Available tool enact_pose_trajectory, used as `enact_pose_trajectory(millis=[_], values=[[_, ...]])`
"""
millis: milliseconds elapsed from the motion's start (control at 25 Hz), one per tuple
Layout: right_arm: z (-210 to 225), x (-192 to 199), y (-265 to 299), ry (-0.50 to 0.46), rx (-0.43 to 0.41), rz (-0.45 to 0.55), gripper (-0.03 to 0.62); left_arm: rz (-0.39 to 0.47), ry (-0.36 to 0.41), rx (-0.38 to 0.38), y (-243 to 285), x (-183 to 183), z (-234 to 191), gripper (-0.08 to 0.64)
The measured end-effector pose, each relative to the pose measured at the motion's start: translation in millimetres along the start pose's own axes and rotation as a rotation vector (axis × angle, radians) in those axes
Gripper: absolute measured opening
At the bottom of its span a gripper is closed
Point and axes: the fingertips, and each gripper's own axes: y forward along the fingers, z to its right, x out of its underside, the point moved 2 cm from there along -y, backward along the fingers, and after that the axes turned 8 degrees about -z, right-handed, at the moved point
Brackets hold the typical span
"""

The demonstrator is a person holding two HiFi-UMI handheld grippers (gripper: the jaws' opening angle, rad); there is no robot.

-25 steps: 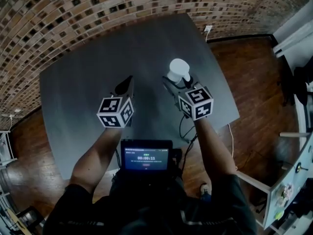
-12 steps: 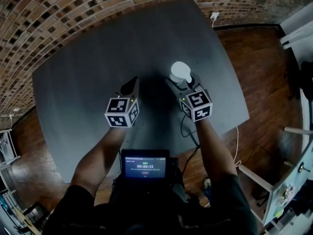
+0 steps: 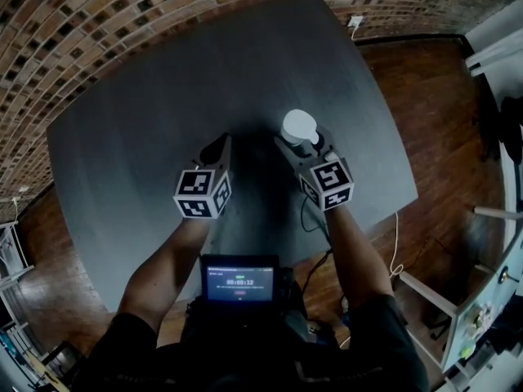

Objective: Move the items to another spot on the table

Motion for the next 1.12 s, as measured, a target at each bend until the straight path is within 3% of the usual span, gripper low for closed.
enact_pose_trajectory(millis=[120,200,360,600,640,760,1000,1120], values=[[0,0,1,0.007,-0.011,-0.002,0.289,0.001,0.005,0.0,-2,-2,1,-0.009],[-2,0,1,0.017,-0.019,-0.007,0.348,0.007,0.006,0.001,-5,-6,1,-0.009],[-4,2,-9,0.058,-0.018,0.003,0.383,0.018,0.014,-0.008,-14,-12,4,-0.009],[-6,9,-46,0.095,0.003,0.013,0.382,0.058,0.012,-0.037,-44,-26,7,-0.009],[-6,10,-53,0.101,0.01,0.016,0.37,0.069,0.011,-0.04,-50,-29,10,-0.009],[-5,7,-77,0.107,0.042,0.061,0.215,0.101,0.013,-0.038,-72,-37,20,-0.009],[-30,-22,-124,0.082,0.098,0.138,0.005,0.166,0.039,-0.004,-124,-47,40,-0.009],[-54,-38,-148,0.075,0.104,0.167,0.005,0.197,0.036,0.027,-154,-47,45,-0.009]])
